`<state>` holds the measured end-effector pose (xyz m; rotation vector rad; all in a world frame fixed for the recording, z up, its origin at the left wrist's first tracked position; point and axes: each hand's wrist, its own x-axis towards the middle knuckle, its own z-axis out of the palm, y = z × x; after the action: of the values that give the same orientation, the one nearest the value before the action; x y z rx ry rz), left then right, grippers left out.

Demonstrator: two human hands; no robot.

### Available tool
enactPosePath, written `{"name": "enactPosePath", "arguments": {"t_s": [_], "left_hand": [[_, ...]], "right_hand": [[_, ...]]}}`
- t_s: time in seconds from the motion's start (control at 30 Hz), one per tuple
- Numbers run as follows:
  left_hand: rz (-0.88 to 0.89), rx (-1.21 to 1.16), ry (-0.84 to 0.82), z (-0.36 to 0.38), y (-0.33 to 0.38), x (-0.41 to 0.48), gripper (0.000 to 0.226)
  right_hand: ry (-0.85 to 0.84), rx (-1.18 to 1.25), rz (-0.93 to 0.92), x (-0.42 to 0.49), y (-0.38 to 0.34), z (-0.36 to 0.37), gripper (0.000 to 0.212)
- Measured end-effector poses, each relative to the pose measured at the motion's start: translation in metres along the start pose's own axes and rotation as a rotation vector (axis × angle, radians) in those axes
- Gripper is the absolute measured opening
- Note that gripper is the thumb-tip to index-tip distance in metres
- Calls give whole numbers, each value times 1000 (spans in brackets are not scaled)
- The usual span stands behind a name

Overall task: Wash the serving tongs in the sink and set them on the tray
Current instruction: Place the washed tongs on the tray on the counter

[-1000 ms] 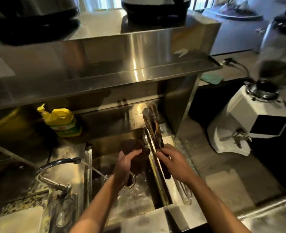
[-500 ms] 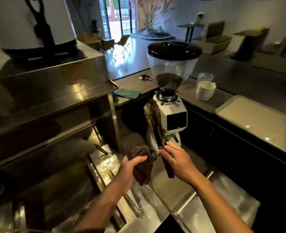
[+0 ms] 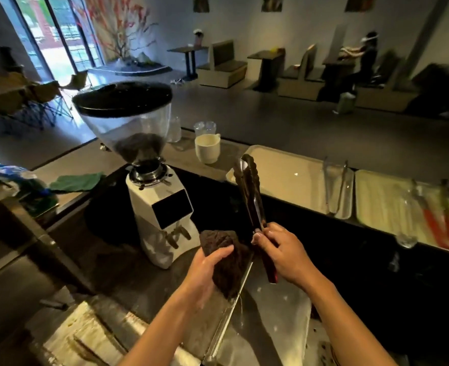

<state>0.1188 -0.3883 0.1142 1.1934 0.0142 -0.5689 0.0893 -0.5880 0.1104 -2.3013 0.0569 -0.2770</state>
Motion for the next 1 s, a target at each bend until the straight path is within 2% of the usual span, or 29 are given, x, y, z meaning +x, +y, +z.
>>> {"name": "enactPosePath", "arguments": {"t_s": [0.07,0.3,0.47,0.63,0.77,1.0], "left_hand": [[8,44,-34,17,-4,12,33],[40,106,-112,70,-5,48,27],[38,56,-85,94,-4,76,26],[20,21,-37,112,1,105,30],[36,4,-61,125,13,119,21],[53,-21,0,136,17,140,20]], "right_hand": [[53,-1,45,-1,11,-16,27],[232,21,152,16,35,-66,28],[359,-47,216,55,45,-89,27],[346,-160,361,107,59,-103,31],[324,-282,461,151,74,-109,30],[246,-503,519,187,83,-116,36]]}}
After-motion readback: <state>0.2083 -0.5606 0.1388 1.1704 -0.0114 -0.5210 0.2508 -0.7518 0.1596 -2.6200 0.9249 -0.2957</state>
